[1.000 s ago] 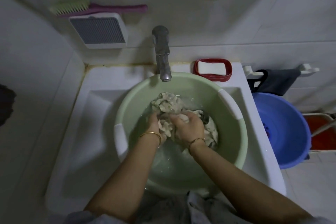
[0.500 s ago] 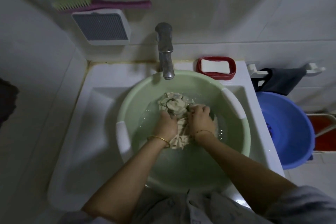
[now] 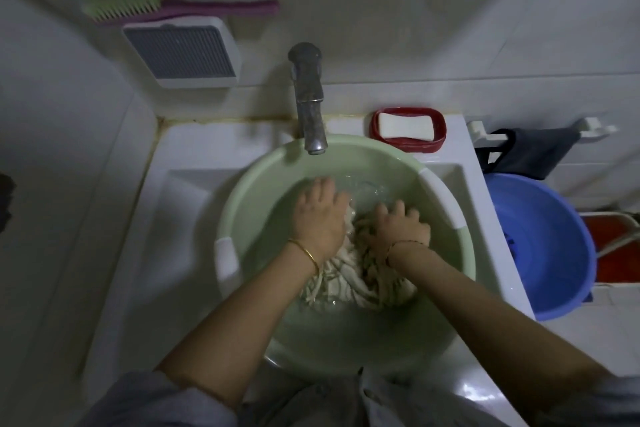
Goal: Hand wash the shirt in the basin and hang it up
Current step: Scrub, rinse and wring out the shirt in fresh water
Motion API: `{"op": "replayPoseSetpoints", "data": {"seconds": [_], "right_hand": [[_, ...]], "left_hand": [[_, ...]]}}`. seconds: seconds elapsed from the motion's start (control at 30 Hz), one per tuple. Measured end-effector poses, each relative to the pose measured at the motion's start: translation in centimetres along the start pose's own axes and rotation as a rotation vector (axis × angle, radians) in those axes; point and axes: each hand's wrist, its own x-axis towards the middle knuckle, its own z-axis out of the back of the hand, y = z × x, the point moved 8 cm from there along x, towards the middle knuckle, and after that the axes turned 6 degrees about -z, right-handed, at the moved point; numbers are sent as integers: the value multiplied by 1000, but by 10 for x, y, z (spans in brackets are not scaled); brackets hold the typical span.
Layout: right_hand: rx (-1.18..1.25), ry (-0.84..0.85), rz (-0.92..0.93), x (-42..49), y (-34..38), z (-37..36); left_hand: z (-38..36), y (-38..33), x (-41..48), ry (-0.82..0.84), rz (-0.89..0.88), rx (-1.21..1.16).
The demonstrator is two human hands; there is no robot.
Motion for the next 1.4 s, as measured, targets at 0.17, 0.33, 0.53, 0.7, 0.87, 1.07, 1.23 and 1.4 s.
{"op": "replayPoseSetpoints", "data": {"seconds": [0.17,0.33,0.53,0.7,0.87,1.07,1.23,1.4], "right_hand": [[-158,213,75,-10,23,-64],[-317,237,257,-12,28,-72],[575,159,134,14,14,-27],[738,222,81,22,8,-4],[1273,228,124,21,7,35],[1513,31,220,13,0,95],[831,-89,258,23,16,66],[188,7,219,27,46,-18]], "left_hand": [[-73,2,-6,342,-55,117],[-97,39,-28,639,195,293],[-60,52,-25,516,259,-40],[-46,53,-22,565,146,-308],[-14,70,-24,223,340,-681],[17,77,-21,98,342,-771],[8,61,-24,78,249,-14],[-66,29,-26,397,47,49]]}}
